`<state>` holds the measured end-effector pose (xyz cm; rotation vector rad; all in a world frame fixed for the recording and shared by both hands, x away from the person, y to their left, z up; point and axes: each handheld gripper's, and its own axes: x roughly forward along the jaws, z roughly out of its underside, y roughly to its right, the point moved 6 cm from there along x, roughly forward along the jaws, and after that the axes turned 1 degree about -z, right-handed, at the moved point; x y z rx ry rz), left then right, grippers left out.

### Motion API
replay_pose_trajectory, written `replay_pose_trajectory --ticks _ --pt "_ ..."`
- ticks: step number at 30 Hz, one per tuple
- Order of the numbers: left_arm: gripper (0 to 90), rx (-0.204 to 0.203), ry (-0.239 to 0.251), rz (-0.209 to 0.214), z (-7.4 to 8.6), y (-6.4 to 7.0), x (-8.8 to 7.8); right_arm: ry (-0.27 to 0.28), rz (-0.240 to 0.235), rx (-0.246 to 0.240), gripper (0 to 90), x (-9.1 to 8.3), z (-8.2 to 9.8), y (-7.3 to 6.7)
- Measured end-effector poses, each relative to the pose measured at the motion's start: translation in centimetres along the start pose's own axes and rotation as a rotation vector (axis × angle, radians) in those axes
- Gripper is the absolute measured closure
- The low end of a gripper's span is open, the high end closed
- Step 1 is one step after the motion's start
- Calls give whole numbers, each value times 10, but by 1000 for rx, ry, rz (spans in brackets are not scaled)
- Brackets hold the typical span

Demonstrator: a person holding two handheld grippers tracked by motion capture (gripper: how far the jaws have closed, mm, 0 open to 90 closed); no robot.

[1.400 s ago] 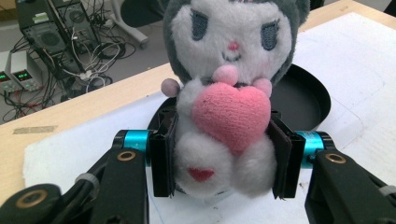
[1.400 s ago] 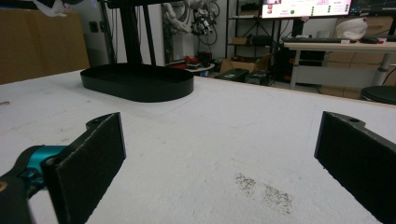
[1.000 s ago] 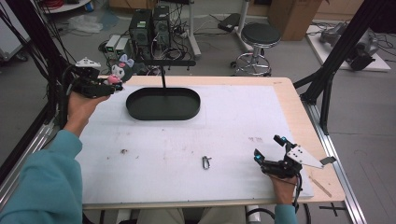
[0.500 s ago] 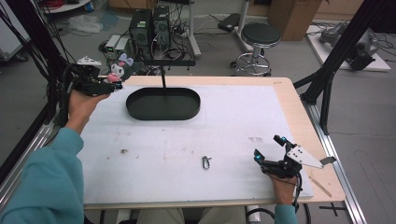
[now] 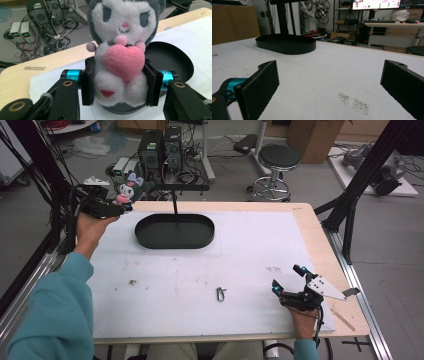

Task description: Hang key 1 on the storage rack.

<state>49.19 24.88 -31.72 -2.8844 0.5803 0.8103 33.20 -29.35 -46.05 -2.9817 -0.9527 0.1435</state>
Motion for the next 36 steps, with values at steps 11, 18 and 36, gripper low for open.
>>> replay_pose_trajectory --ticks 11,18,36 --pt "527 -46 -6 -35 6 -12 5 1 -1 0 11 0 0 0" --pt "527 -54 -5 -36 8 -14 6 3 -2 -6 11 0 0 0" --pt "527 -69 -35 -50 13 -17 14 1 -3 -1 11 0 0 0"
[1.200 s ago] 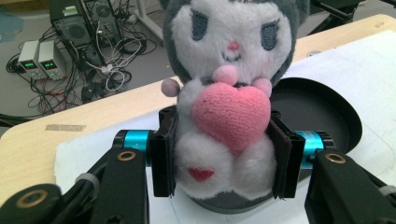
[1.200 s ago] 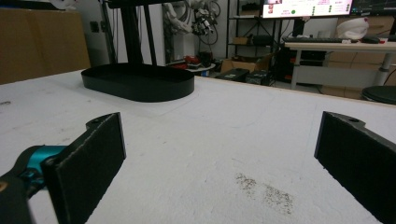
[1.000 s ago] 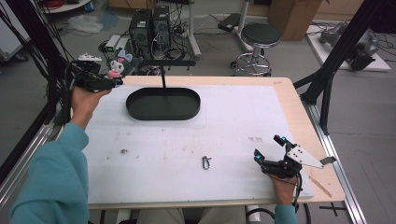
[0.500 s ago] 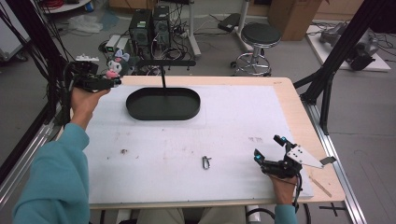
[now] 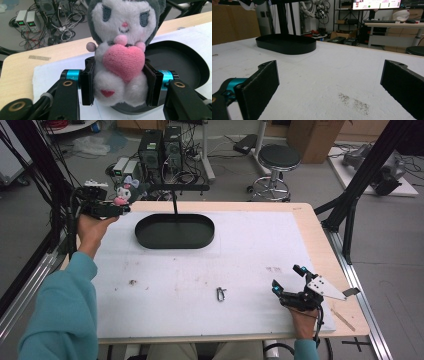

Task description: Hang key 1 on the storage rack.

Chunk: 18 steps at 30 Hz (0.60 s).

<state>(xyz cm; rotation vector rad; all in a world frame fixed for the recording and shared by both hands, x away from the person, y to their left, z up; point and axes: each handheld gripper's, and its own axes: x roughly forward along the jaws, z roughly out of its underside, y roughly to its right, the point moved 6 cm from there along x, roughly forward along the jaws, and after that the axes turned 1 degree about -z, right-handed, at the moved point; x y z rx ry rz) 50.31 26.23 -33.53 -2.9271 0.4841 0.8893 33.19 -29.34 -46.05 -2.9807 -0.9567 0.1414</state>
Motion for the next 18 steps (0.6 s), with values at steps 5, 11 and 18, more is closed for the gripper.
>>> replay_pose_trajectory --ticks 5,11,18 --pt "527 -11 -4 5 7 -3 1 2 0 -5 11 0 0 0" --pt "527 -17 -21 9 18 -6 4 4 0 -9 11 0 0 0" --pt "527 -19 -41 13 29 -6 8 4 2 -10 11 0 0 0"
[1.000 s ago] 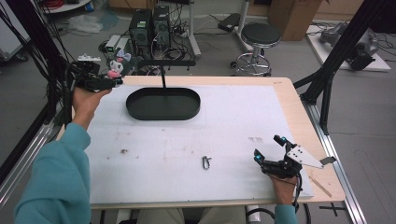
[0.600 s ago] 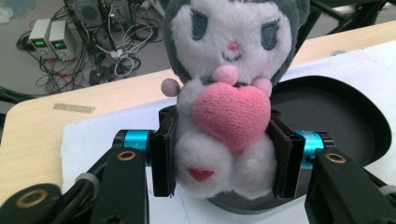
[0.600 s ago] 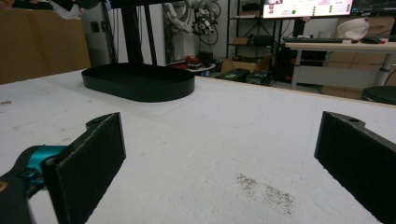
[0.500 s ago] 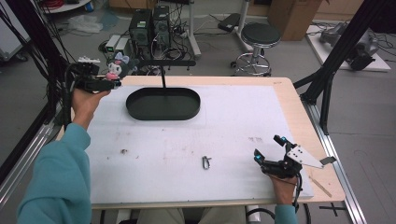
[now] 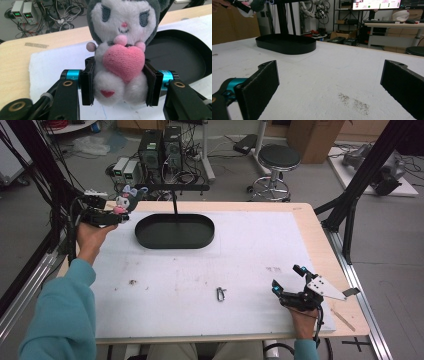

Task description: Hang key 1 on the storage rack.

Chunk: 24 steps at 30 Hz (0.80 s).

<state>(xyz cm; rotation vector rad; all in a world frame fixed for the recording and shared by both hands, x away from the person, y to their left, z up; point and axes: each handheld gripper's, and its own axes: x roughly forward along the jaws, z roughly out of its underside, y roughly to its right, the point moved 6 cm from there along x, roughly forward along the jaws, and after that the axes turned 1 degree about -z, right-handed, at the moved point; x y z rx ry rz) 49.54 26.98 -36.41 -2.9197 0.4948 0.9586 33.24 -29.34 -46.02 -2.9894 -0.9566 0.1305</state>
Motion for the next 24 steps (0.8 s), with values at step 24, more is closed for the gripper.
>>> replay_pose_trajectory --ticks 24 --pt "527 37 -48 -1 10 8 42 -7 0 4 11 0 0 0"
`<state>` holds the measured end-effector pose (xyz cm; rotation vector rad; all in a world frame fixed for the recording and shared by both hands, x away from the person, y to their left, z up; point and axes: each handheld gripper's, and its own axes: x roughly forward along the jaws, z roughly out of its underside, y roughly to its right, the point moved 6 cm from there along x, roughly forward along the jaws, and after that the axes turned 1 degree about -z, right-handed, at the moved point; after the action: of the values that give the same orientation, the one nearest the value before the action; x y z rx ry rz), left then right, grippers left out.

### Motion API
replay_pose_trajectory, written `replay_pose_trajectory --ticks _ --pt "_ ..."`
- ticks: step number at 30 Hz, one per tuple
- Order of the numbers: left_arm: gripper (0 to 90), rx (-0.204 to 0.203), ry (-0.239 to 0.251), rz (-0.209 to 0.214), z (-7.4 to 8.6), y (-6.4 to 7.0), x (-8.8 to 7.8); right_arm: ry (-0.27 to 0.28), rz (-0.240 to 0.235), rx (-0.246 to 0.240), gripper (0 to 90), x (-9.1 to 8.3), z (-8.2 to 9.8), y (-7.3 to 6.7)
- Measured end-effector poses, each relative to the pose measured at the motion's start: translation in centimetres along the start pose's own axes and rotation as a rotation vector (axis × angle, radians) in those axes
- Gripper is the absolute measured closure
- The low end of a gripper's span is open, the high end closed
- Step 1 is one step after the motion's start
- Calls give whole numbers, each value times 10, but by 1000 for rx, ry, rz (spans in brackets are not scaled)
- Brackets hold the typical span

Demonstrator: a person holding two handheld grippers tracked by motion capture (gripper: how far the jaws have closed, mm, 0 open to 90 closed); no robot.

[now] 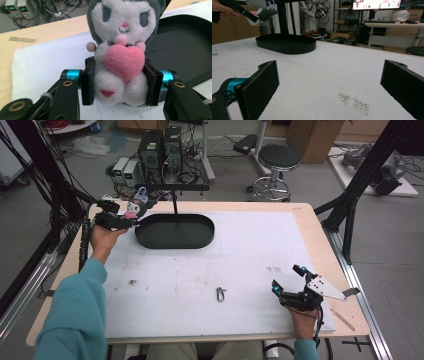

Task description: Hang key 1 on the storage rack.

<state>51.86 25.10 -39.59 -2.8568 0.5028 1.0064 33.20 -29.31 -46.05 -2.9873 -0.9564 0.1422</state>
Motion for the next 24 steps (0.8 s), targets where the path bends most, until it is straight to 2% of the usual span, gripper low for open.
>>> replay_pose_trajectory --ticks 4,9,10,11,12,13,14,16,17,19,20,24 --pt "526 -6 -2 2 0 -1 5 0 0 -1 11 0 0 0" --pt "504 14 5 7 1 -1 6 0 0 -1 11 0 0 0" --pt "477 24 19 14 1 -1 6 -1 0 -3 11 0 0 0" --pt "427 58 40 36 0 0 7 -1 0 -3 11 0 0 0" --pt "283 58 40 36 0 0 7 -1 0 -3 11 0 0 0" --pt "283 91 52 44 0 0 8 0 0 -1 11 0 0 0" --pt "130 126 57 41 0 0 9 -1 0 -2 11 0 0 0" --pt "44 137 73 58 0 0 8 0 0 -1 11 0 0 0" --pt "17 132 84 57 0 -1 8 -1 -1 -3 11 0 0 0" --pt "17 122 132 100 -2 1 6 0 -1 -3 11 0 0 0" --pt "17 124 160 106 -4 2 4 0 -1 -1 11 0 0 0" --pt "17 147 203 126 -5 7 -4 0 -3 0 11 0 0 0"
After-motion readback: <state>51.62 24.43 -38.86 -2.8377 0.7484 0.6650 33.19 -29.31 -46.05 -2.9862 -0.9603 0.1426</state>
